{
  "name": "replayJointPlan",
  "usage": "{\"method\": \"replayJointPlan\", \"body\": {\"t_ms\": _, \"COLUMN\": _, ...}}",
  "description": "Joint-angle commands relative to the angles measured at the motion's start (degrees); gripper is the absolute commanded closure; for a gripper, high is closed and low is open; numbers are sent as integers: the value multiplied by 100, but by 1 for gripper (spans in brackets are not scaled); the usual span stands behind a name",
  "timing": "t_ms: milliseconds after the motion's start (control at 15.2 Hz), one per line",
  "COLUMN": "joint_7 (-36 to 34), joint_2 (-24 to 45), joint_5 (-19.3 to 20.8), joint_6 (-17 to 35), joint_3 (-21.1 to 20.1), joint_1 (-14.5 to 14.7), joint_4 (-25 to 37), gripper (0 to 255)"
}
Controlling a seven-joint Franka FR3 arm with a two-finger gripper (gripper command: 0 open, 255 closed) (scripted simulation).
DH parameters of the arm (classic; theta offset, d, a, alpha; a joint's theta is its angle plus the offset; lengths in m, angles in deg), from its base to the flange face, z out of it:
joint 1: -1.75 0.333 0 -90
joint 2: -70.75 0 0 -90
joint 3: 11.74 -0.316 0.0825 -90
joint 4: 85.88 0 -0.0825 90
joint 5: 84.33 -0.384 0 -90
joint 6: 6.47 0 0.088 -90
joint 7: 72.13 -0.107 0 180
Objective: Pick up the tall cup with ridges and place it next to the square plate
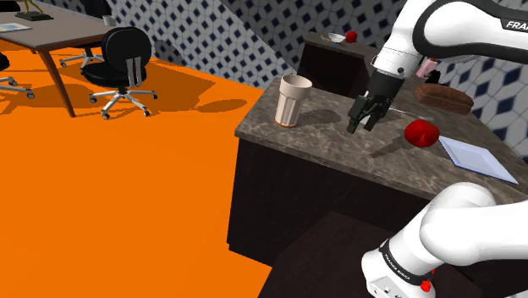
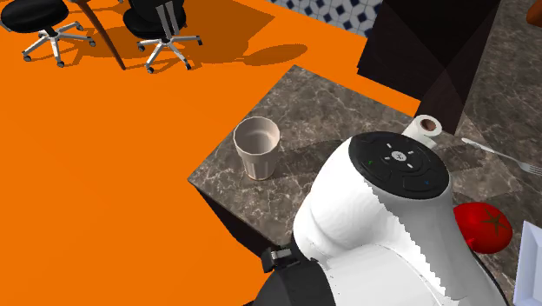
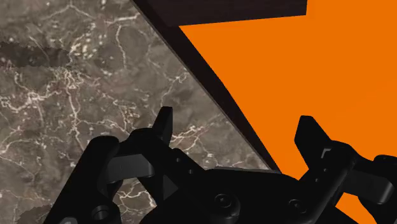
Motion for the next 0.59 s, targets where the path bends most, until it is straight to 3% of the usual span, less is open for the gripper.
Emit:
{"method": "replayJointPlan", "body": {"t_ms": 0, "joint_7": 0, "joint_2": 0, "joint_5": 0, "joint_6": 0, "joint_3": 0, "joint_1": 0, "joint_4": 0, "gripper": 0}}
{"method": "replayJointPlan", "body": {"t_ms": 528, "joint_7": 86, "joint_2": 2032, "joint_5": 86, "joint_6": 140, "joint_3": 135, "joint_1": 2, "joint_4": 1730, "gripper": 0}}
